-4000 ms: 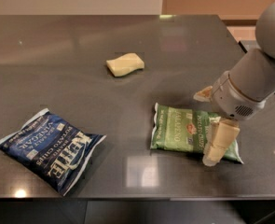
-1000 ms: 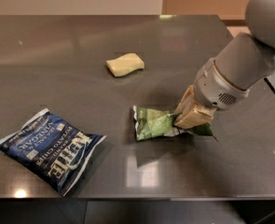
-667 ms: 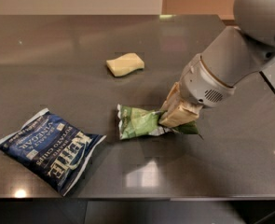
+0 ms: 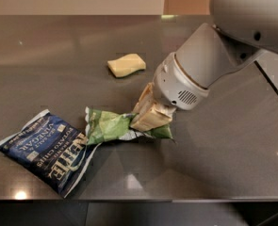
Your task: Move green jalapeno chip bag near blue chip bag
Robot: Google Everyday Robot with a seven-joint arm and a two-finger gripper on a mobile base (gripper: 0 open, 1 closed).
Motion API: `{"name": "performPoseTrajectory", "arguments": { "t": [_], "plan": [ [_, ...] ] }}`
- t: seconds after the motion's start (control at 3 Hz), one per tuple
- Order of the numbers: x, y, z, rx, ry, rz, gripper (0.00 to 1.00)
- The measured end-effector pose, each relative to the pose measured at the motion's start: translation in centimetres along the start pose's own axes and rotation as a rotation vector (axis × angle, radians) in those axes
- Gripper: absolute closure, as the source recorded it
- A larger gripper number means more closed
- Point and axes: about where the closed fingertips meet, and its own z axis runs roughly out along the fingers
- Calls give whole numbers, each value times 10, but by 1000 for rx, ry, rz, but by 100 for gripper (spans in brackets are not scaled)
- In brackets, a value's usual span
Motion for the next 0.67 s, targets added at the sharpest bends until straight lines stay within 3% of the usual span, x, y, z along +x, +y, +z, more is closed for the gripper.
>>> {"name": "performPoseTrajectory", "arguments": {
  "t": [0.33, 0.67],
  "plan": [
    [-17, 9, 7, -13, -36, -11, 60],
    [-19, 10, 6, -11, -35, -15, 35]
  ]
}}
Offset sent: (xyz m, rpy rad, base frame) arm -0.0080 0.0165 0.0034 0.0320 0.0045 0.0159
